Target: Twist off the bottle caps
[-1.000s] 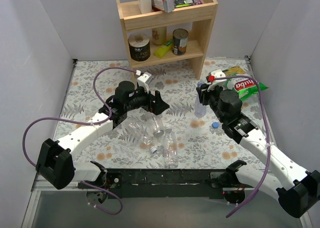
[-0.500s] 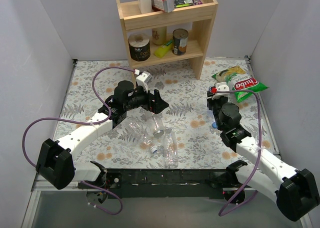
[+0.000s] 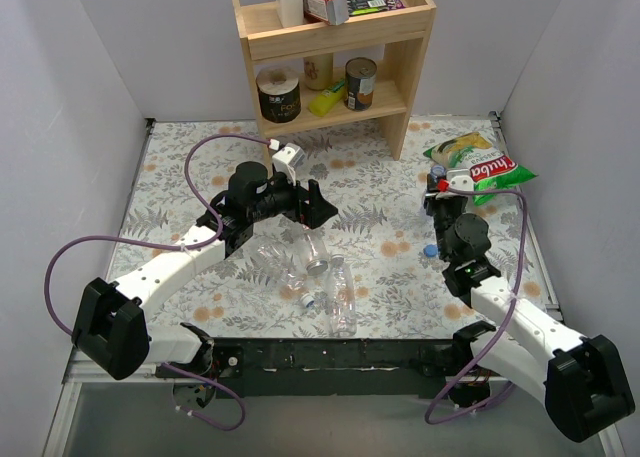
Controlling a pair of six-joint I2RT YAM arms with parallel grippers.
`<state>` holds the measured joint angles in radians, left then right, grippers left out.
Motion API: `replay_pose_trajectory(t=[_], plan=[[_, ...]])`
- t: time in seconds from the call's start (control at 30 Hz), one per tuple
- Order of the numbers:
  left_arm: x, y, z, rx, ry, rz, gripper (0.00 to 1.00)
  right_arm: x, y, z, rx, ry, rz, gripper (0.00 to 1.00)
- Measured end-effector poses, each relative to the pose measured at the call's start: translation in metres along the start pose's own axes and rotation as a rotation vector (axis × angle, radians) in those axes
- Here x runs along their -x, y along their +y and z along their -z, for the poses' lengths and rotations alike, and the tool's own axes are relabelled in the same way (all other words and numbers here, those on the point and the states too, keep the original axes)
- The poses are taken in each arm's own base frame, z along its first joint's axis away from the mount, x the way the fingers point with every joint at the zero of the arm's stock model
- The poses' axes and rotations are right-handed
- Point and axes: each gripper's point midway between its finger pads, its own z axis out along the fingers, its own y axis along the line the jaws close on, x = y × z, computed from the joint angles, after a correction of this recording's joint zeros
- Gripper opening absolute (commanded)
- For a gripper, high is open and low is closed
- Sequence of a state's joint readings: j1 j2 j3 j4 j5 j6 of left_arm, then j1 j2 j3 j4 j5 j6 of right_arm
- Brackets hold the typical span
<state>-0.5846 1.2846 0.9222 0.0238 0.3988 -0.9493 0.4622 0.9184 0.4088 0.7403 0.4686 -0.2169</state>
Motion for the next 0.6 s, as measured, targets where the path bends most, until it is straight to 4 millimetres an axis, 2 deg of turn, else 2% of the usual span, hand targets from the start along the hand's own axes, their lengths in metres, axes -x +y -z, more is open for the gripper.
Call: replay_pose_trajectory(t=[0.13, 0.3, 0.6], plan=[[0.000, 0.000, 0.000, 0.000, 0.000, 0.000, 0.98, -0.003, -0.001, -0.007, -0.001, -0.010, 0.003, 0.01], [0.000, 0.000, 0.000, 0.000, 0.002, 0.001, 0.98, -0.017, 0.001, -0.015, 0.005, 0.014, 0.013, 0.01], [-0.001, 0.000, 0.000, -0.001, 0.002, 0.000, 0.98, -0.031, 0.008, -0.018, 0.033, 0.046, 0.017, 0.01]])
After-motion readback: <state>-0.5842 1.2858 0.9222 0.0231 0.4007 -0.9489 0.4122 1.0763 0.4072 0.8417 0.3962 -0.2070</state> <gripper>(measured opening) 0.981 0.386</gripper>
